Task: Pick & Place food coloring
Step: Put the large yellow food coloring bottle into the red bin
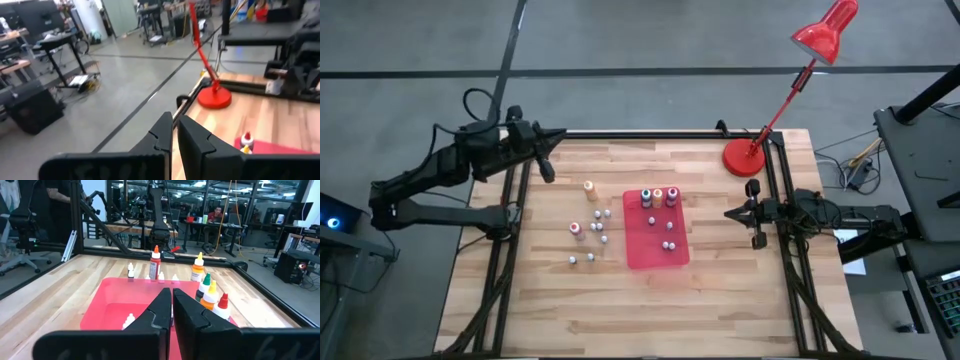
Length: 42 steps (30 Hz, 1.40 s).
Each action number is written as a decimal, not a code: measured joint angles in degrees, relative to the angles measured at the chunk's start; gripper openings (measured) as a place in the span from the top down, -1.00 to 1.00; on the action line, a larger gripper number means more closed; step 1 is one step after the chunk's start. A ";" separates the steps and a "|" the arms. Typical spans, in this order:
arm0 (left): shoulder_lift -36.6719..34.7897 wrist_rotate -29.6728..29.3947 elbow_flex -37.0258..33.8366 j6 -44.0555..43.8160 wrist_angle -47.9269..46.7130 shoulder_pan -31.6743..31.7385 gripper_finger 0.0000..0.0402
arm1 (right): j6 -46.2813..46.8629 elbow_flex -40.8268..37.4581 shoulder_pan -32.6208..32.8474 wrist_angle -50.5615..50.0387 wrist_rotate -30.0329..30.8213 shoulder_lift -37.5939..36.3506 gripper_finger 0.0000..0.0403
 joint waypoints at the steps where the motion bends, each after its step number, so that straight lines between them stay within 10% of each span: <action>1: 0.28 -0.20 0.00 -0.02 -0.44 0.00 0.99 | -0.04 0.00 0.00 0.02 -0.02 0.00 0.96; 42: 7.09 -0.02 0.00 -2.08 -5.84 -0.02 0.99 | -0.06 0.00 0.02 0.00 -0.02 0.00 0.96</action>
